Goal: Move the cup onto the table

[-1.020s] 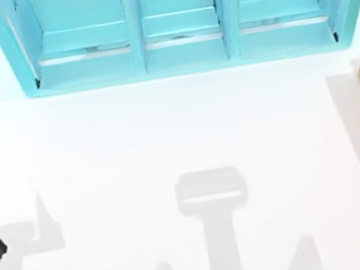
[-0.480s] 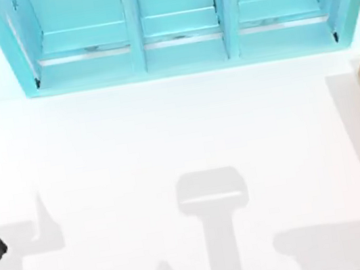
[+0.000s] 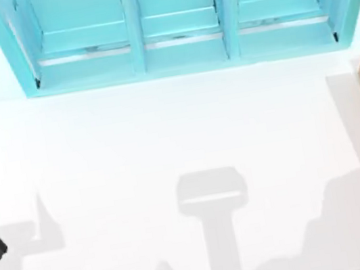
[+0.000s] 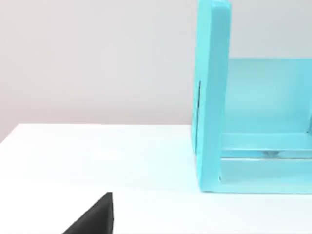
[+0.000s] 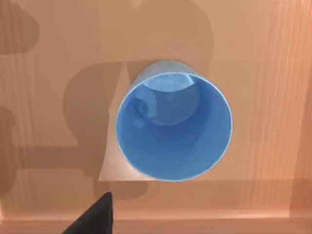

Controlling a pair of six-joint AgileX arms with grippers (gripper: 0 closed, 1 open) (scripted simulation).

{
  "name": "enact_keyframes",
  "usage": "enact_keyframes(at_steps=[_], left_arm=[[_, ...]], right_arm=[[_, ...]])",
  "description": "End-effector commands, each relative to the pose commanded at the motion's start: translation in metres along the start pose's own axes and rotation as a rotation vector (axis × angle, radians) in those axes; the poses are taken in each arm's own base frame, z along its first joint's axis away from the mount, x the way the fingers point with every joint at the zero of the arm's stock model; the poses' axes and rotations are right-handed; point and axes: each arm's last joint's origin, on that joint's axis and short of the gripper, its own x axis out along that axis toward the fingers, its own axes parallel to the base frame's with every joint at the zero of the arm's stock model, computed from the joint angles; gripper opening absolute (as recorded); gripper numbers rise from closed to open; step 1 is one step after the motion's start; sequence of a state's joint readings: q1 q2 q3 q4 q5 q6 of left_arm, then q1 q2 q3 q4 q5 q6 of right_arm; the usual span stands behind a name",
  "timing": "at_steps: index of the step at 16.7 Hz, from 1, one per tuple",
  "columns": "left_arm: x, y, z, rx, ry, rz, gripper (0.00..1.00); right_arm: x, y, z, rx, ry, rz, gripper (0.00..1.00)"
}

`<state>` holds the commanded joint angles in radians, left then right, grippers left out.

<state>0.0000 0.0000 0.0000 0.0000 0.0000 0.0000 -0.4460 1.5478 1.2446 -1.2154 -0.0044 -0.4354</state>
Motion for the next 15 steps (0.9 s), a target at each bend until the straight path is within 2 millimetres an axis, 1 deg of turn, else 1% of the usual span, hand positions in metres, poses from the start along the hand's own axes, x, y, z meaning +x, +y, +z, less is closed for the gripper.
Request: enact_keyframes(at_steps=[3, 7, 9, 11, 15], left_arm=[[0.0, 0.0, 0.0, 0.0, 0.0, 0.0, 1.0], [0.0, 0.0, 0.0, 0.0, 0.0, 0.0, 1.0], [0.0, 0.0, 0.0, 0.0, 0.0, 0.0, 1.0], [0.0, 0.0, 0.0, 0.0, 0.0, 0.0, 1.0], [0.0, 0.0, 0.0, 0.0, 0.0, 0.0, 1.0]], right_arm=[[0.003, -0.007, 0.005, 0.002, 0.045, 0.02, 1.0], [0.003, -0.006, 0.006, -0.002, 0.043, 0.019, 1.0], [0.008, -0.006, 0.006, 0.0, 0.046, 0.021, 1.0], [0.023, -0.007, 0.006, 0.002, 0.05, 0.023, 1.0], [0.066, -0.007, 0.007, 0.002, 0.04, 0.018, 1.0]])
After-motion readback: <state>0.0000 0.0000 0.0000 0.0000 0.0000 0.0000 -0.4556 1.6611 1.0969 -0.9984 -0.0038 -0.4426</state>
